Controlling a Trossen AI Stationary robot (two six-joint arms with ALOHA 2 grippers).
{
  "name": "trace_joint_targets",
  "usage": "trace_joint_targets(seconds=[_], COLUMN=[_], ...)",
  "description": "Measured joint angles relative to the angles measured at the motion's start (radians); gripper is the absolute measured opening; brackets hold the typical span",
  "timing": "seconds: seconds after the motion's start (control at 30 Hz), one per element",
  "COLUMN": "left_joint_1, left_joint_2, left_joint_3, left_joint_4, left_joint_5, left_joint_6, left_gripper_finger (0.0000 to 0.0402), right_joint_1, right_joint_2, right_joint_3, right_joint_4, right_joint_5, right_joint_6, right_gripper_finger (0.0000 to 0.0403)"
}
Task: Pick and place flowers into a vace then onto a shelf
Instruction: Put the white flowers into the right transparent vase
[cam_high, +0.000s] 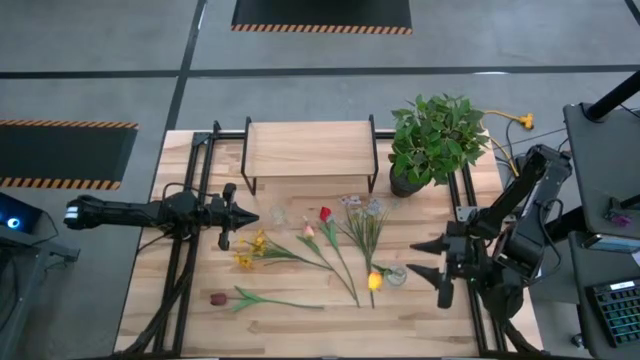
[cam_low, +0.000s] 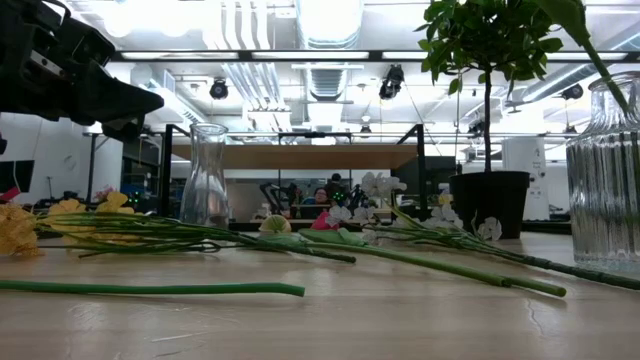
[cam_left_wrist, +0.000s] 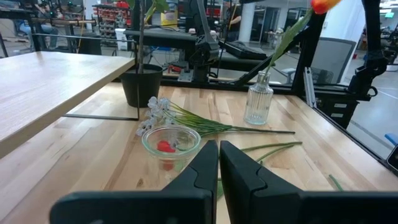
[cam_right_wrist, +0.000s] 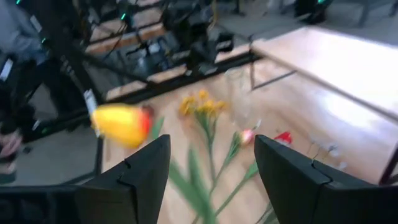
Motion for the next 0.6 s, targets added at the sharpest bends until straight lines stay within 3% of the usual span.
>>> trace_joint_targets(seconds=[0.37, 0.47, 0.6], left_joint_1=[0.000, 0.000, 0.000], left_joint_2=[0.000, 0.000, 0.000], left_joint_3=[0.000, 0.000, 0.000], left_joint_4=[0.000, 0.000, 0.000], left_joint_5=[0.000, 0.000, 0.000], left_joint_6=[0.000, 0.000, 0.000], left_gripper_finger=[0.0000, 0.0000, 0.0000], right_joint_1=[-0.061, -0.119, -0.218], right_joint_2=[-0.048, -0.064, -0.081], right_joint_3=[0.000, 0.000, -0.001], right_joint_4=[-0.033, -0.052, -0.078], right_joint_5=[0.084, 0.034, -0.109], right_joint_6=[-0.014, -0.004, 0.033], right_gripper_finger=[0.0223, 0.0223, 0.0223])
